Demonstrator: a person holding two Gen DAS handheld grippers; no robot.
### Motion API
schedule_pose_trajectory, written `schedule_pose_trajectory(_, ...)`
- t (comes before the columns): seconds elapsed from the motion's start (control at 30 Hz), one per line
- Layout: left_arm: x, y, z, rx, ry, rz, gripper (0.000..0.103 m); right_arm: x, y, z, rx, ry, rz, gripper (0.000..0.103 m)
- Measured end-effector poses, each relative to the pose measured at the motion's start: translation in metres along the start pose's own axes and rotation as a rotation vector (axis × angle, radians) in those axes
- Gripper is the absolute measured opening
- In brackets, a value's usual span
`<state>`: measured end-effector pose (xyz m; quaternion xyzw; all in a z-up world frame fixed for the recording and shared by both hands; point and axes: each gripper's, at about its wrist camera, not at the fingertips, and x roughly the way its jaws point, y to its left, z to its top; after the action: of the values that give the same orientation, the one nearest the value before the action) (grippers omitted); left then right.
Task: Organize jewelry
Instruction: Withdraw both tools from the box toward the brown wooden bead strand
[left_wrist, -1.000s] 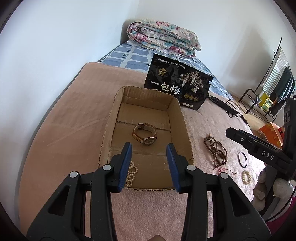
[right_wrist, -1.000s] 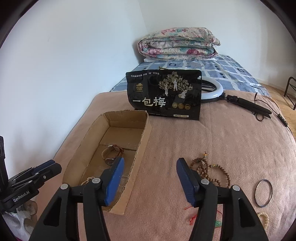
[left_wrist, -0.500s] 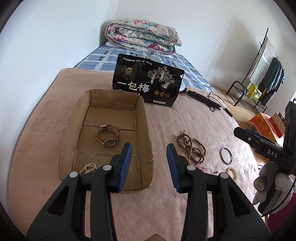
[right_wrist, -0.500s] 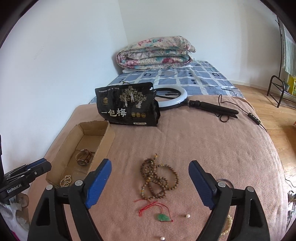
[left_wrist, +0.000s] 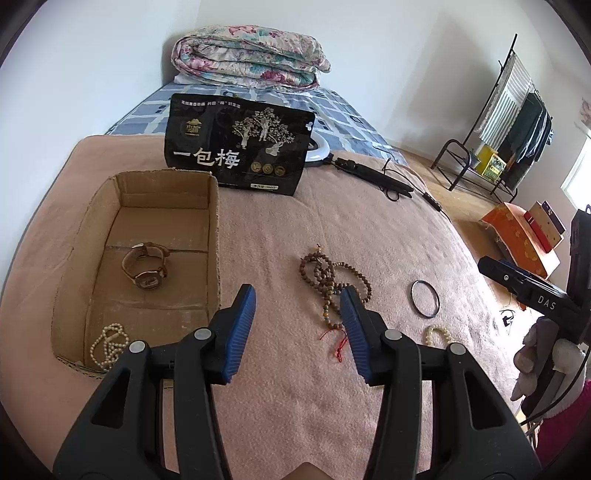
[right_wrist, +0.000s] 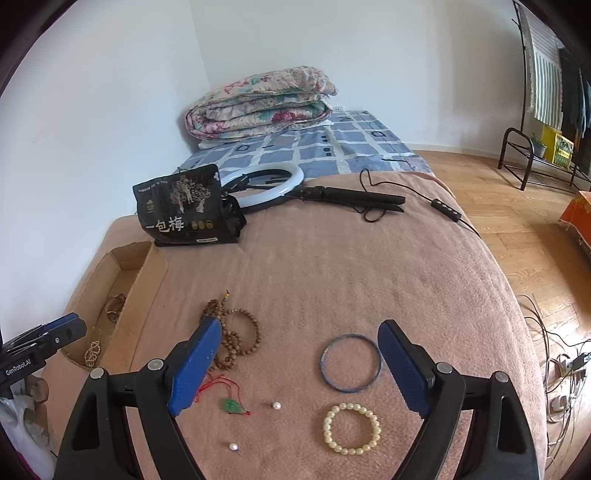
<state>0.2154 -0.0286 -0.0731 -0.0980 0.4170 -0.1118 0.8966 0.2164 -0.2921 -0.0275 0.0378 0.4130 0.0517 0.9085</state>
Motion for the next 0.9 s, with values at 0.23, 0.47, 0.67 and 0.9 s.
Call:
schedule_pose_trajectory(0.23, 0.028, -0.02, 0.0, 0.003, 0.045, -0.011, 0.049, -0.001, -0.039, -0.008, 0.041, 0.027, -0.026, 0.088)
schedule_pose_trajectory(0.47, 0.058, -0.029, 0.001, -0.022, 0.091, -0.014, 0.049, -0.001, -0.06, -0.014, 0.097, 0.046, 0.022, 0.088)
schedule_pose_trajectory(0.67, 0.08, -0.031, -0.001, -0.039, 0.129, -0.015, 0.048, 0.005, -0.057, -0.023, 0.069, 0.08, 0.04, 0.088)
schedule_pose_trajectory(0.9, 0.1, -0.037, -0.001, -0.052, 0.16, -0.018, 0.049, 0.025, -0.04, -0.035, 0.02, 0.146, 0.091, 0.083)
